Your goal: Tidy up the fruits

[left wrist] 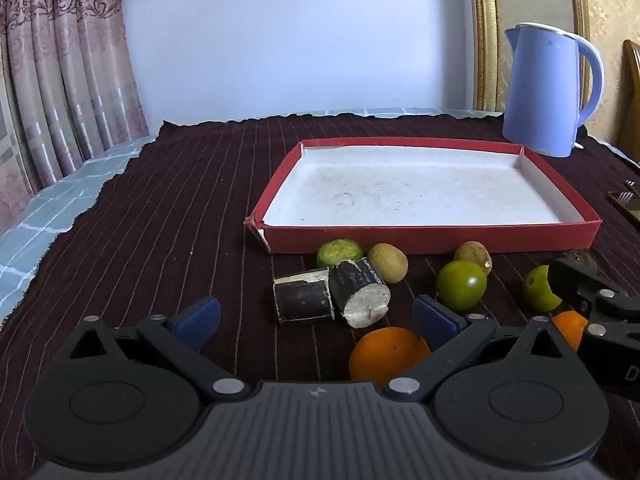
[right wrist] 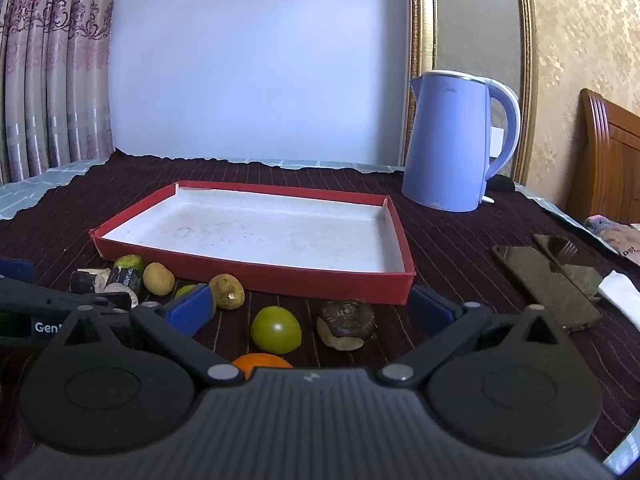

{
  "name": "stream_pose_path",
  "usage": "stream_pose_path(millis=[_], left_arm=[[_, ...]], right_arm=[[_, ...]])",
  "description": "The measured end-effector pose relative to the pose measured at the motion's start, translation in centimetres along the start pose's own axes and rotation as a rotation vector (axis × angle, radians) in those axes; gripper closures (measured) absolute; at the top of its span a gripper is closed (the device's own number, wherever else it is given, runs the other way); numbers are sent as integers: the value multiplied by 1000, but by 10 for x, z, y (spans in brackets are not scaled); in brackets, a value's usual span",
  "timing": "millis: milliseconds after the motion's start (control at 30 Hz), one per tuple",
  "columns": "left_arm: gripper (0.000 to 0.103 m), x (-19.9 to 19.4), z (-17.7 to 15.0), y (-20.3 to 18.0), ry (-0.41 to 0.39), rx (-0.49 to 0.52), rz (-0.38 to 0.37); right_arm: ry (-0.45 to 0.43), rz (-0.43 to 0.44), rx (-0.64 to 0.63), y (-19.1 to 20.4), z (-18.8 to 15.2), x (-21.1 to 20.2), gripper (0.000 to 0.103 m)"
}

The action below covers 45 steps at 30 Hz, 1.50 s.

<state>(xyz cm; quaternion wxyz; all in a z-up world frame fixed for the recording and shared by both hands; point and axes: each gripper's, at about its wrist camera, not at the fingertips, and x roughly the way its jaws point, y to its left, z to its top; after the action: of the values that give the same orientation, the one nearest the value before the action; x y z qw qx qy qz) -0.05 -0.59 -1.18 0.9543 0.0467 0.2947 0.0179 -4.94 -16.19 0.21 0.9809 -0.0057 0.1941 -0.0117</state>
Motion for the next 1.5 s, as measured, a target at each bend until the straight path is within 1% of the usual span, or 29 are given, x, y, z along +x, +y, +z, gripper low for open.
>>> stream_pose_path(millis=[200, 667, 1000, 1300, 1400, 1500], left_arm=[[0, -2, 1, 1, 2, -2, 1], [0, -5, 2, 2, -15, -6, -7], [0, -6, 3, 5, -9, -16, -13], [0, -12, 0, 8, -31, -18, -5], [0, -14, -1, 9, -30, -15, -33], [0, -17, -2, 12, -21, -21, -63]], right_arm=[[-6, 0, -6, 1, -1, -3, 0], [28, -7, 11, 1, -1, 2, 0], [37, -5, 18, 1, -2, 4, 0], [41, 0, 32, 0, -4, 4, 0], [32, 1, 22, -1, -4, 2, 0], [2, -9, 29, -6, -5, -5, 0]])
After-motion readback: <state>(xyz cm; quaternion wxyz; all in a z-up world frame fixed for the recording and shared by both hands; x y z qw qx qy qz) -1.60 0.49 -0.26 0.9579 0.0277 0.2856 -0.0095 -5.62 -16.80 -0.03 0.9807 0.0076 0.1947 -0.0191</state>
